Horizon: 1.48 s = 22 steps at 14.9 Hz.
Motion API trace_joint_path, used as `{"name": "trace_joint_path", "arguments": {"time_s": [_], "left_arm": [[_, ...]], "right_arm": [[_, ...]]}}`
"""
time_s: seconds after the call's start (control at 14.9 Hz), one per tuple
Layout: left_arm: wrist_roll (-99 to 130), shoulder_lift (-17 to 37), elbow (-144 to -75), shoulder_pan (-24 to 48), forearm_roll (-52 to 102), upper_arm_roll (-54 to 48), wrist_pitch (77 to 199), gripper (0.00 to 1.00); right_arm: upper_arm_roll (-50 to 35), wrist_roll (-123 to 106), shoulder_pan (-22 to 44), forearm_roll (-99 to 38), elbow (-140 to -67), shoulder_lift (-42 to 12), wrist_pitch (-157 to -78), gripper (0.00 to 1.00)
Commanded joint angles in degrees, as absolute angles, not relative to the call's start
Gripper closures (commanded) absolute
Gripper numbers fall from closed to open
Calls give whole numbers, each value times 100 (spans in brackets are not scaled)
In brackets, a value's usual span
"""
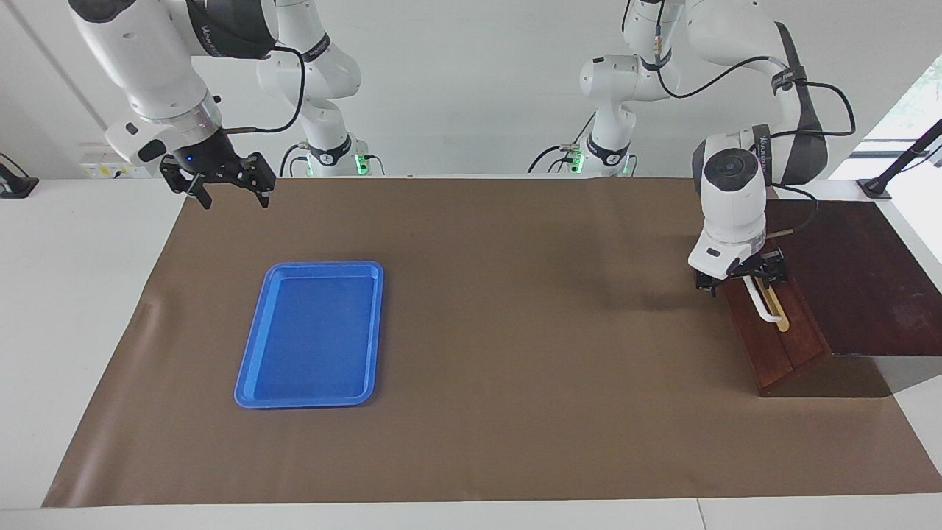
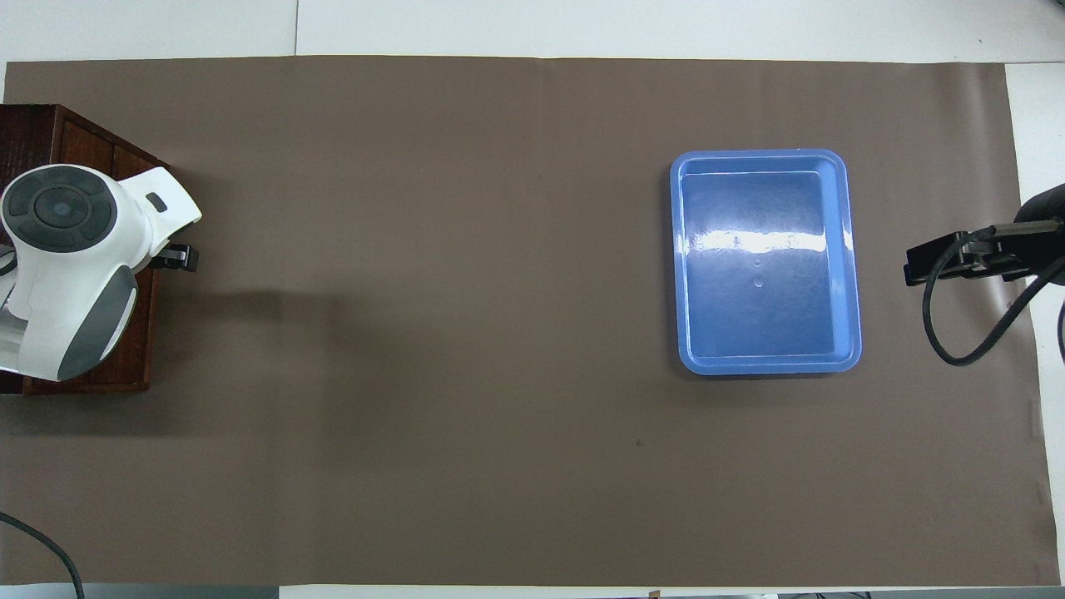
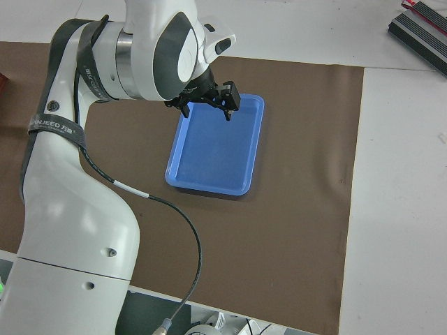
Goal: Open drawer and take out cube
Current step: 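Grip the white handle with the left gripper and pull the drawer open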
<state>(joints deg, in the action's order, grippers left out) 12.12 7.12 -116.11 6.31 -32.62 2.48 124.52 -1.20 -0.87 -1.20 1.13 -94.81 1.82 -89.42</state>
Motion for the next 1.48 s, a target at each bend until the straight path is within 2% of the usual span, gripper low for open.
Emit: {"name": "trace_joint_path", "arguments": {"time_s": [0.0,0.6,0.87,1.41], "left_arm": [[1825,913,-11725,712,-3419,316,12796,0],[2970,1107,-11497,1151,-3349,63,12596,0],[3120,1160,-11268,1160,-3095,-316,12235,0],[3480,1143,-11241,1160,-3015,-641,12032,0]], "right_arm": [[-149,-114,-237,18,-9606,281,-9044,0],[-132,-114,-264,18,-9606,281,-9035,0],[-132,-114,-246,18,-9606,281,-9035,0],[-132,-114,-264,18,-9606,281,-9062,0]]}}
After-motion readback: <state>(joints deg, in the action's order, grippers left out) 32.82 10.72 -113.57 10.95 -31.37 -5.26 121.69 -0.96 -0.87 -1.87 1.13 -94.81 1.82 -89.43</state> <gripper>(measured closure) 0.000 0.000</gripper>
